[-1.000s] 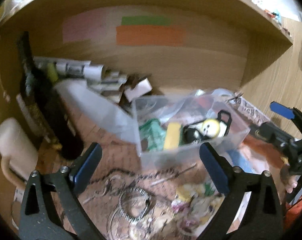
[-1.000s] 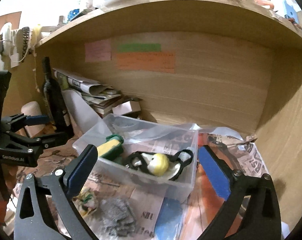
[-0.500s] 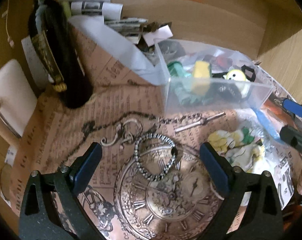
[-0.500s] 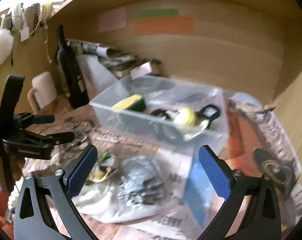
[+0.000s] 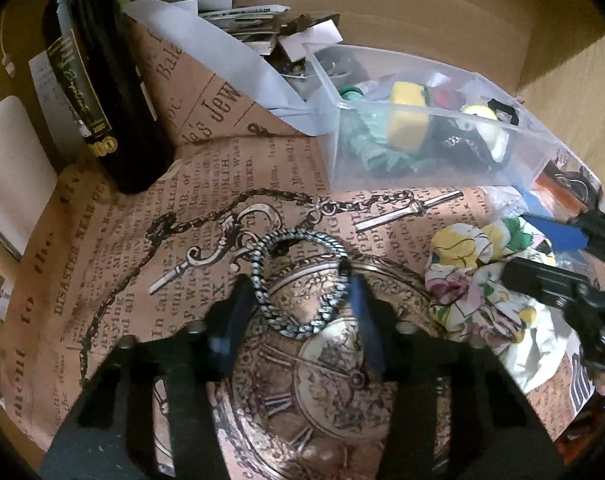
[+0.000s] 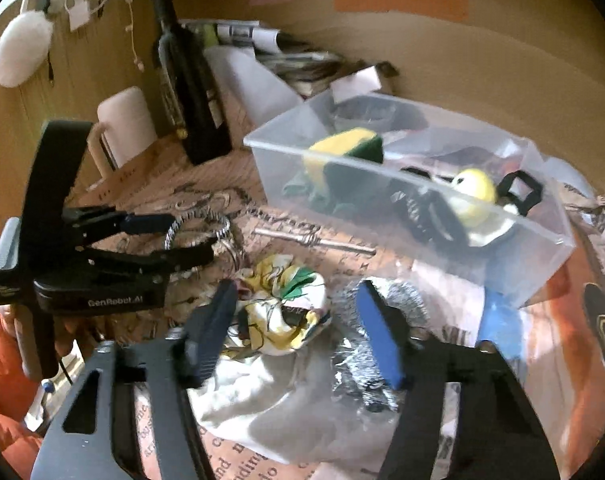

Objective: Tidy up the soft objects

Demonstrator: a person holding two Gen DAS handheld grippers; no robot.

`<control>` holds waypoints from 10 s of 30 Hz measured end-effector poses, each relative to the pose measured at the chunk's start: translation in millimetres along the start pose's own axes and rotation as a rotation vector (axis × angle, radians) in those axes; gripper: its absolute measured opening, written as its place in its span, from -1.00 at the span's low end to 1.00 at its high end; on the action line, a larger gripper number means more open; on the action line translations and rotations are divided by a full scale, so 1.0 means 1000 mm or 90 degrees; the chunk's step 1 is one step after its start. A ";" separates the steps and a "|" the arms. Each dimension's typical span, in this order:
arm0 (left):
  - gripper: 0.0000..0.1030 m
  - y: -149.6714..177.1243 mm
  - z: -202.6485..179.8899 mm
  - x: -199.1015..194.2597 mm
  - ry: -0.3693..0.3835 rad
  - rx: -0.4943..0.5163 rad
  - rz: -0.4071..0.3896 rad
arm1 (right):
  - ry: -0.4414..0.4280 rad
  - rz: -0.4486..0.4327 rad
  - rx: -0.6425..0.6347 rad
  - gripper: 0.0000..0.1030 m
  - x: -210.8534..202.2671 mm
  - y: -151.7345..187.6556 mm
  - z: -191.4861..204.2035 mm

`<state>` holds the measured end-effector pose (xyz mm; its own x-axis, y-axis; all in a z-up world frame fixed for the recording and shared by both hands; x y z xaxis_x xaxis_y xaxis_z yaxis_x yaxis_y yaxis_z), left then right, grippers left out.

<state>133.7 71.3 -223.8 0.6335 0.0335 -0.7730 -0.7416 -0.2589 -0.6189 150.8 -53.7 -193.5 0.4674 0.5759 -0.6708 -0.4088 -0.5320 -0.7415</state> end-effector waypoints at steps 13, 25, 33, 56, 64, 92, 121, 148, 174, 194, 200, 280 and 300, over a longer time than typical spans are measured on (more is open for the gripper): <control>-0.75 -0.019 -0.005 -0.032 0.020 0.006 -0.051 | 0.035 -0.049 -0.007 -0.74 -0.021 -0.012 -0.004; -0.75 -0.072 -0.029 -0.077 0.050 0.031 -0.157 | 0.116 -0.157 0.015 -0.74 -0.075 -0.046 -0.038; -0.75 -0.106 -0.050 -0.073 0.076 0.044 -0.179 | 0.180 -0.204 0.036 -0.74 -0.094 -0.067 -0.070; -0.75 -0.129 -0.074 0.026 0.060 0.070 -0.061 | 0.149 -0.090 0.085 -0.73 -0.006 -0.060 -0.105; -0.33 -0.128 -0.073 0.026 0.067 0.066 -0.053 | 0.179 -0.063 0.061 -0.19 -0.001 -0.058 -0.103; 0.92 -0.095 -0.073 -0.079 0.109 0.053 -0.159 | 0.204 -0.140 0.004 0.92 -0.089 -0.042 -0.058; 0.92 0.006 -0.093 -0.016 0.145 0.079 0.039 | 0.096 0.000 0.082 -0.54 -0.046 0.032 -0.049; -0.75 0.001 -0.131 -0.029 0.179 0.104 0.006 | 0.163 -0.095 0.121 -0.55 -0.106 0.029 -0.076; -0.77 -0.145 -0.115 -0.044 0.111 0.061 -0.182 | 0.200 -0.184 0.088 -0.55 -0.096 -0.052 -0.120; 0.27 -0.132 -0.113 0.028 0.082 0.050 -0.083 | 0.209 -0.076 0.109 0.20 -0.031 -0.034 -0.141; 0.36 -0.134 -0.110 0.011 0.096 0.046 -0.096 | 0.229 -0.101 0.105 0.46 -0.044 -0.040 -0.138; 1.00 -0.096 -0.089 -0.193 0.150 0.033 -0.395 | 0.277 -0.349 0.044 0.99 -0.200 -0.067 -0.047; 1.00 -0.095 -0.095 -0.190 0.157 0.035 -0.389 | 0.274 -0.344 0.046 0.99 -0.196 -0.067 -0.047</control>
<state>104.3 -2.7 -4.7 0.9709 -0.0656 -0.2304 -0.2392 -0.2130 -0.9473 123.1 -160.2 -11.9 0.8835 0.4424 -0.1539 -0.0759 -0.1890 -0.9790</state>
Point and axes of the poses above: each gripper's, at about its wrist camera, not at the fingertips, and x roughly the way its jaws point, z to its left, y to its underside, the point moved 7 cm from there along x, roughly the way its jaws point, and after that the axes turned 10 degrees about -x, right-handed, at the moved point
